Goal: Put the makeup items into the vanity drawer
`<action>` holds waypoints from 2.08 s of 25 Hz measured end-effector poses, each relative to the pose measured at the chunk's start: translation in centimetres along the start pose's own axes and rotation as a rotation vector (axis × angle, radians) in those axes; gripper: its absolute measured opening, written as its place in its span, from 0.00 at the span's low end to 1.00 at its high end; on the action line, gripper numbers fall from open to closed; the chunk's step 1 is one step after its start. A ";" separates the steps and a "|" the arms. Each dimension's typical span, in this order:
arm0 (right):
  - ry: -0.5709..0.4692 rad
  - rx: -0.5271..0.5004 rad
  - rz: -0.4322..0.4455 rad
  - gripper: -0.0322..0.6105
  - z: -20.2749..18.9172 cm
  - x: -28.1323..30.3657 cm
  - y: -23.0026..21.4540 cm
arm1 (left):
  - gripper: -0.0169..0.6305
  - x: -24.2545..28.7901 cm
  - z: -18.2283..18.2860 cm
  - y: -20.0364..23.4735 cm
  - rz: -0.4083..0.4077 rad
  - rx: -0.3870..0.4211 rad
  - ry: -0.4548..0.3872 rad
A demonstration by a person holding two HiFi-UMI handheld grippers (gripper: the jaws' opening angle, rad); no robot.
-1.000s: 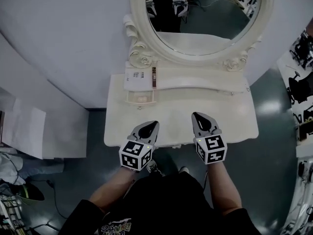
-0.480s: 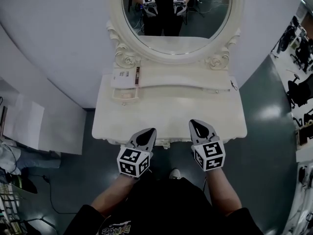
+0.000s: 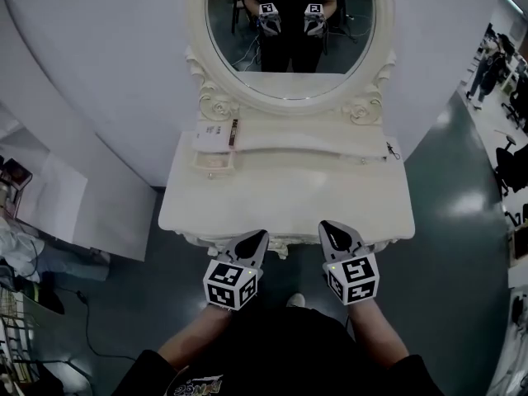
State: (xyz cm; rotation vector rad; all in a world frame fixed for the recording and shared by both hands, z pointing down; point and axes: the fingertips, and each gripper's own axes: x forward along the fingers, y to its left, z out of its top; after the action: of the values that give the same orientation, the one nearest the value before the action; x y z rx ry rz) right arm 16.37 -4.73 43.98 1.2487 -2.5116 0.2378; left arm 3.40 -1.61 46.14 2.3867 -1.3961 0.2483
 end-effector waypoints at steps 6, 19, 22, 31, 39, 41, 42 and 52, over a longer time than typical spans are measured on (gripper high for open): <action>-0.001 0.028 0.000 0.09 -1.1 -1.3 -0.6 | 0.04 -0.5 -0.6 -0.9 0.037 -0.005 -0.003; 0.012 0.034 0.009 0.09 -2.5 -2.4 -0.3 | 0.04 -0.6 -1.8 -2.0 0.046 -0.016 0.000; 0.018 0.036 0.008 0.09 -2.8 -2.6 -0.4 | 0.04 -0.3 -1.7 -2.4 0.040 -0.014 0.001; 0.018 0.040 0.004 0.09 -3.1 -3.2 -0.8 | 0.04 0.1 -1.7 -3.2 0.031 0.001 0.001; 0.025 0.036 0.014 0.09 -3.5 -3.4 -0.6 | 0.04 0.2 -1.7 -3.8 0.027 0.006 0.003; 0.023 0.036 0.016 0.09 -3.4 -3.4 -0.6 | 0.04 0.2 -1.7 -3.8 0.027 0.008 0.003; 0.022 0.036 0.017 0.09 -3.4 -3.4 -0.6 | 0.04 0.2 -1.7 -3.9 0.027 0.009 0.003; 0.028 0.045 0.019 0.09 -3.5 -3.0 -0.9 | 0.04 0.6 -1.7 -3.8 0.024 0.012 0.015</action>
State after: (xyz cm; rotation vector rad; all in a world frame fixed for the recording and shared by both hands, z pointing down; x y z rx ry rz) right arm 19.51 -2.01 46.21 1.2298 -2.5089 0.3152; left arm 7.01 0.23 47.06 2.3742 -1.4212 0.2808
